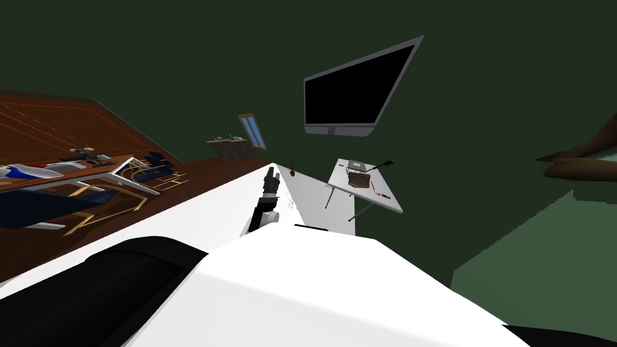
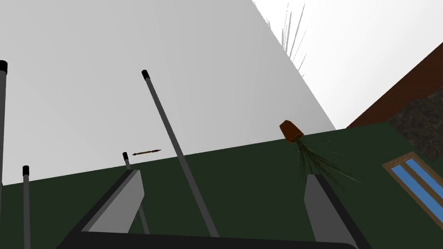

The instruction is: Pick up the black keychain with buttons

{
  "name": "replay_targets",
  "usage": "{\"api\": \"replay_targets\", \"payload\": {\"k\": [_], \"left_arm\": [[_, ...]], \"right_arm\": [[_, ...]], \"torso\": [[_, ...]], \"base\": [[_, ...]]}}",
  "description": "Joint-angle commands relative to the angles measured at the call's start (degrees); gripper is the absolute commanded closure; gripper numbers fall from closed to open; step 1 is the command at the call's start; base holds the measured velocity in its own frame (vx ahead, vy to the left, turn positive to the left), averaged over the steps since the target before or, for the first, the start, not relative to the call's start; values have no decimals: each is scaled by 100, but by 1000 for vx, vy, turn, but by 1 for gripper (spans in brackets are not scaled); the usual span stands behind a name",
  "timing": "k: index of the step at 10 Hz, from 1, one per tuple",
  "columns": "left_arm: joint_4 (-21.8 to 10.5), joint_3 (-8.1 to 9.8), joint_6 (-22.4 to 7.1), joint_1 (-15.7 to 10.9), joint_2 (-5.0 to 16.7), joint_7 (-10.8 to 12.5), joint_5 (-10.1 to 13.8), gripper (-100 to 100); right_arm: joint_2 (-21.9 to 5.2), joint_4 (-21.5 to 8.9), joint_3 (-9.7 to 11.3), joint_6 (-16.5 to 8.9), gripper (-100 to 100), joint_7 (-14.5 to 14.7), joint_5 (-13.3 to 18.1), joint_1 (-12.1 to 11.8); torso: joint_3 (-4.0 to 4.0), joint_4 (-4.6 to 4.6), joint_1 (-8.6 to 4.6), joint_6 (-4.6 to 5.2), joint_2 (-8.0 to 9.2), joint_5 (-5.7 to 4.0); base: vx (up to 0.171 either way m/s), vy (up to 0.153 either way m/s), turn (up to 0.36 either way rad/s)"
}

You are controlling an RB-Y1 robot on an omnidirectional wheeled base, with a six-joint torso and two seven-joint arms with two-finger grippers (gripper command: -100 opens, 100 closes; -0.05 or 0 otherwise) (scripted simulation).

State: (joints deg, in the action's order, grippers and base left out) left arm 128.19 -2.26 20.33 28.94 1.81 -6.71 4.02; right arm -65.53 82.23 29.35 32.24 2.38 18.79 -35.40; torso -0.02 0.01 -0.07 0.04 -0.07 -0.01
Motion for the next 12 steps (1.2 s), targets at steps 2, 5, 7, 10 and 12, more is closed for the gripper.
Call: {"api": "replay_targets", "payload": {"k": [2,5,7,10,12], "left_arm": [[0,-1,0,-1,0,0,0,0],[0,0,0,0,0,0,0,0],[0,-1,0,-1,0,0,0,0],[0,0,0,0,0,0,0,0],[0,0,0,0,0,0,0,0]], "right_arm": [[-421,-248,226,32,-100,68,25,43],[-779,-513,446,91,-100,158,49,98],[-1133,-765,665,152,-100,248,69,158],[-1475,-1001,883,215,-100,337,84,225],[-1798,-1218,1098,278,-100,425,96,298]], "torso": [[-2,-1,2,-6,-4,1],[-5,-2,-3,-1,-8,0],[-6,-2,-2,-7,-11,0],[-7,-3,-6,0,-12,-1],[-5,-2,-5,-4,-10,0]], "base": [[23,5,200],[29,-6,106],[36,-9,192],[36,-18,106],[40,-21,170]]}}
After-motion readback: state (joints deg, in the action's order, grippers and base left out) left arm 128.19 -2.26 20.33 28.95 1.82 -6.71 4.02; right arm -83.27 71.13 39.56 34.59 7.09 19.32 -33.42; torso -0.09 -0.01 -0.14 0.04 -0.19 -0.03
